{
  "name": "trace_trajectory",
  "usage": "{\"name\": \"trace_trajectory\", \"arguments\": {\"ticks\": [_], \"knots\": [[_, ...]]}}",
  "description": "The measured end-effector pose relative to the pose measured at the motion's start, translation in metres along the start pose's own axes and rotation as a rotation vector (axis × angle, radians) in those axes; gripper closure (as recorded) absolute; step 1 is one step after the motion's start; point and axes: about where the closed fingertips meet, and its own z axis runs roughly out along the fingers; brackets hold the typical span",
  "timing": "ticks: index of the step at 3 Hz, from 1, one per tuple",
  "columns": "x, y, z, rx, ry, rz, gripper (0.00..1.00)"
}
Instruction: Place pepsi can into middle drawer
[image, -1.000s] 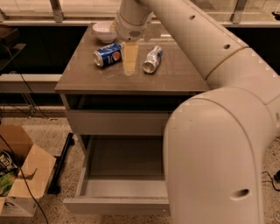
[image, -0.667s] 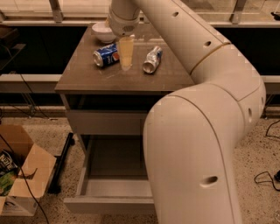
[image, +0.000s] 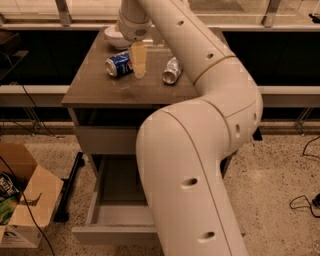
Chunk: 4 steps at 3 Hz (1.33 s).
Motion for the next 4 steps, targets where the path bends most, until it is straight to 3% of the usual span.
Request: {"name": "trace_trajectory", "arguments": {"ticks": [2,4], "knots": [[0.005,-0.011,0.034,0.001,-0.043,0.006,0.00],[0.011,-0.007,0.060,-0.030,-0.050,0.015,0.00]]}}
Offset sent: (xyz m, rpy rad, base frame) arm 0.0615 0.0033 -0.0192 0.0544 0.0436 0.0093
